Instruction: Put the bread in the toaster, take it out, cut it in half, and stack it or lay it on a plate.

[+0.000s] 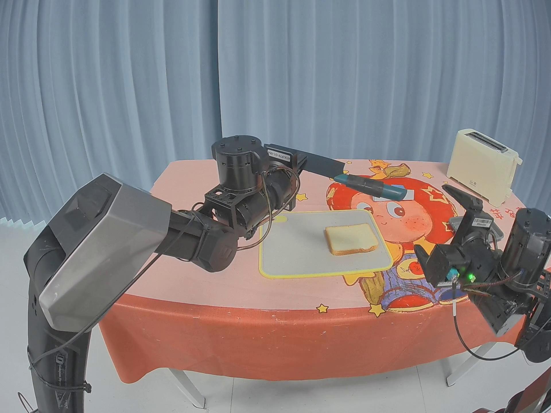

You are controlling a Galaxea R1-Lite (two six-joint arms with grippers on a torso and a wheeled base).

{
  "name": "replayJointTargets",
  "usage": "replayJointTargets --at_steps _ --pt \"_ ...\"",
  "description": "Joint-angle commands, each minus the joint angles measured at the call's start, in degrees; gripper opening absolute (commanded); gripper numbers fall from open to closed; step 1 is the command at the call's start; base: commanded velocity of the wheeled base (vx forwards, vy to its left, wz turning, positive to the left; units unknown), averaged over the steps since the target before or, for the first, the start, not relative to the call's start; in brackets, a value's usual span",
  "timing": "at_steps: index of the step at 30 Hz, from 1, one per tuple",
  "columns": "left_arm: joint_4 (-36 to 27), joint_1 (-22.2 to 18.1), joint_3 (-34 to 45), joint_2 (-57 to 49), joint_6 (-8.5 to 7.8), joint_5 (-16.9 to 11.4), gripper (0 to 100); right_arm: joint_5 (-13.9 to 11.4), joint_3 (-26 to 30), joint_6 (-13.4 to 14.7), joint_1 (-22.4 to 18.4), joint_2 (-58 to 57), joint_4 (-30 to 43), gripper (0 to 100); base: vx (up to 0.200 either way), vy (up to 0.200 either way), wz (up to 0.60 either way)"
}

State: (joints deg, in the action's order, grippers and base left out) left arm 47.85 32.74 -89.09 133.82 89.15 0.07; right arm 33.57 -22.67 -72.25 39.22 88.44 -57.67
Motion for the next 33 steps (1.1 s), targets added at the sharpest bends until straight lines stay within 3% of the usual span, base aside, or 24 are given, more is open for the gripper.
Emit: replayJointTargets --at_steps 1,5,10,27,28,31,33 --pt "0.05 0.04 -0.21 0.39 -1.79 1.25 0 -1.23 -1.06 -4.74 -1.51 7.09 -7.37 100 0.000 0.000 0.00" --pt "0.05 0.13 -0.21 0.39 -1.87 1.86 0 -4.13 -1.41 -7.38 -2.74 13.60 -16.33 100 0.000 0.000 0.00" --pt "-0.04 0.22 -2.05 0.39 -1.96 5.64 0 -4.66 -2.90 -9.22 -2.65 21.60 -24.77 100 0.000 0.000 0.00" --pt "0.14 1.80 -1.53 1.27 -2.05 6.96 0 -4.66 -10.02 -11.59 -2.83 27.05 -25.65 100 0.000 0.000 0.00" --pt "0.14 2.24 -1.53 1.62 -2.23 7.40 0 -4.66 -10.37 -11.59 -2.83 27.05 -25.65 100 0.000 0.000 0.00" --pt "0.58 2.50 -1.70 2.85 -4.77 8.36 0 -4.66 -12.57 -11.95 -2.83 27.13 -25.56 100 0.000 0.000 0.00" --pt "0.67 2.68 -1.88 3.56 -5.04 8.45 0 -4.66 -13.54 -12.74 -2.83 27.66 -25.56 100 0.000 0.000 0.00"
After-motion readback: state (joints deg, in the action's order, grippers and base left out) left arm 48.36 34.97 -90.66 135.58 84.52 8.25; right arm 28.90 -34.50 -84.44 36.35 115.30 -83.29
